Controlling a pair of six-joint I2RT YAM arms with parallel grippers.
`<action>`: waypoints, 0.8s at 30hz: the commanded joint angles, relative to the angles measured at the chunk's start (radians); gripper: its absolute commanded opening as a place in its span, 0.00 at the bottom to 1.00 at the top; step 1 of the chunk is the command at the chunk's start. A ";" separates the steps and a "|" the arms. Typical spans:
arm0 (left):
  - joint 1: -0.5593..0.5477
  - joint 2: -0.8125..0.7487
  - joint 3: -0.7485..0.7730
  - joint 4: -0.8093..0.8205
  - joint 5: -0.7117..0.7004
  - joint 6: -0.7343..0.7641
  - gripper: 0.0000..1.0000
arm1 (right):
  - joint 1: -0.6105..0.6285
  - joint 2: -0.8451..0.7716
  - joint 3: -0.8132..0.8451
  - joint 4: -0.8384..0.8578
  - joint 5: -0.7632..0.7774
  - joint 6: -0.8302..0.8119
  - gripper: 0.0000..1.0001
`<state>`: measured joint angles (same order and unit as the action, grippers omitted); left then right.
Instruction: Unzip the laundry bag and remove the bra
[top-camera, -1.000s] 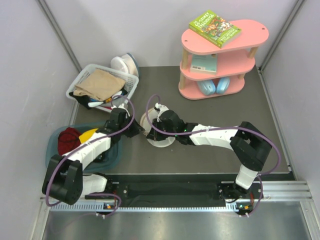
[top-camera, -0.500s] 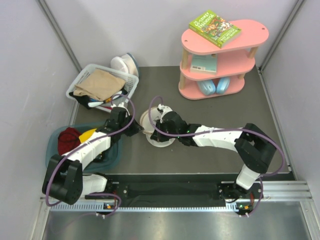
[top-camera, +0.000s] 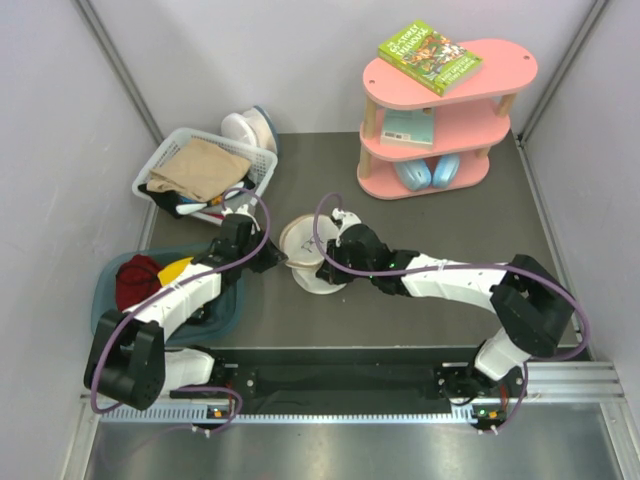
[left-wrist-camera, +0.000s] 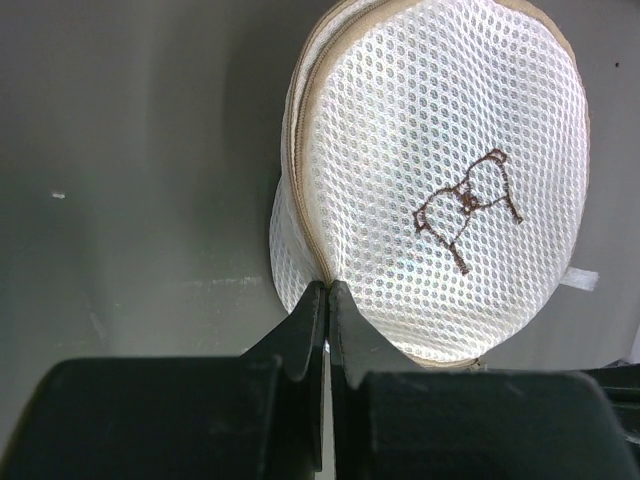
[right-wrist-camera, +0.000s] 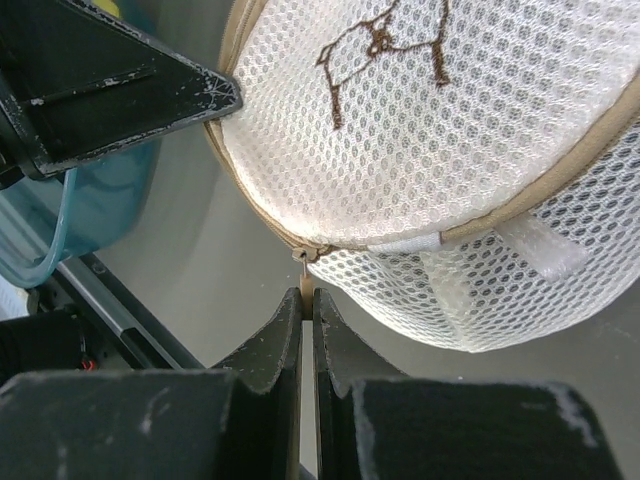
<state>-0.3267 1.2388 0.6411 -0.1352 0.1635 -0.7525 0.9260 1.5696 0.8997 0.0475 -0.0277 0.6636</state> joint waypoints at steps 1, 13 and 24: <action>0.008 -0.032 0.035 -0.007 -0.062 0.035 0.00 | -0.027 -0.055 -0.016 -0.020 0.025 -0.019 0.00; 0.008 -0.038 0.035 -0.017 -0.079 0.042 0.00 | -0.055 -0.075 -0.041 -0.028 0.048 -0.030 0.00; 0.009 -0.062 0.043 -0.006 -0.015 0.062 0.29 | -0.061 -0.082 -0.044 -0.035 0.034 -0.059 0.00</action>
<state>-0.3359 1.2217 0.6502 -0.1356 0.1806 -0.7425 0.8932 1.5375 0.8700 0.0589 -0.0284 0.6510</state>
